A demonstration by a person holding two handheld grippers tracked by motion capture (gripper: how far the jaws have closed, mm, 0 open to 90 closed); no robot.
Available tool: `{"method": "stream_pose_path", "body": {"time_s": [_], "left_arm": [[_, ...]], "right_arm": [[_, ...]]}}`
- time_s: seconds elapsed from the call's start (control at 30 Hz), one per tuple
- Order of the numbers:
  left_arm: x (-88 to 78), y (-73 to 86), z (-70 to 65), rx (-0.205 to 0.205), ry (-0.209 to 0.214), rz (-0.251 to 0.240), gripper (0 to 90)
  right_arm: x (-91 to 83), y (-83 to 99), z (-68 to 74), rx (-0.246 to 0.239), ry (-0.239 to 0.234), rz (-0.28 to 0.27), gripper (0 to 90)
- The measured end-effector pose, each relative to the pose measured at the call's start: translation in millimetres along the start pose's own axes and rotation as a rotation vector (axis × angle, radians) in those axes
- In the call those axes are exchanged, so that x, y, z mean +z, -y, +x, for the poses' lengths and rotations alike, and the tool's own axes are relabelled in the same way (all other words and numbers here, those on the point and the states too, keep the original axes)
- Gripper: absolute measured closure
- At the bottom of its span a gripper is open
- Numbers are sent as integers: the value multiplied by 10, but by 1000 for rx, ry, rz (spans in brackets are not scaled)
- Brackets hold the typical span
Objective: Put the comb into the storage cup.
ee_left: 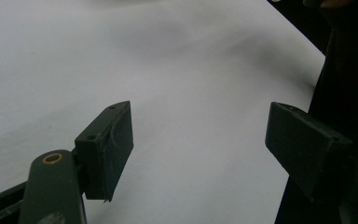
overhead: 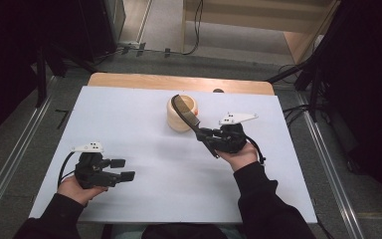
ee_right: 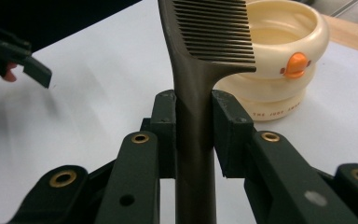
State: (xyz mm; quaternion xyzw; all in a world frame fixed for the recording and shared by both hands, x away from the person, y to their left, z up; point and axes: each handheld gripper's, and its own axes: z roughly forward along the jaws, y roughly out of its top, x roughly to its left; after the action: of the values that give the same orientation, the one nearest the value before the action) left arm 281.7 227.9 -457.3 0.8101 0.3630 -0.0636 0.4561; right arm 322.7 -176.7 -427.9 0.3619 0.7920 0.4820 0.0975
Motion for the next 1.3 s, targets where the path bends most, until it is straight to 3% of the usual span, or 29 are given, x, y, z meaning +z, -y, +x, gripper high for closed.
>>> {"method": "stream_pose_path", "body": {"time_s": [0.23,0.53,1.3], "left_arm": [[-1,2,2,-3,0,-2,239],[-6,2,2,-4,2,-3,239],[-11,1,16,-8,18,-11,239]], "right_arm": [[108,-79,-40,20,50,-34,702],[246,-262,-91,41,76,-88,702],[588,-785,-244,22,167,-173,702]]}}
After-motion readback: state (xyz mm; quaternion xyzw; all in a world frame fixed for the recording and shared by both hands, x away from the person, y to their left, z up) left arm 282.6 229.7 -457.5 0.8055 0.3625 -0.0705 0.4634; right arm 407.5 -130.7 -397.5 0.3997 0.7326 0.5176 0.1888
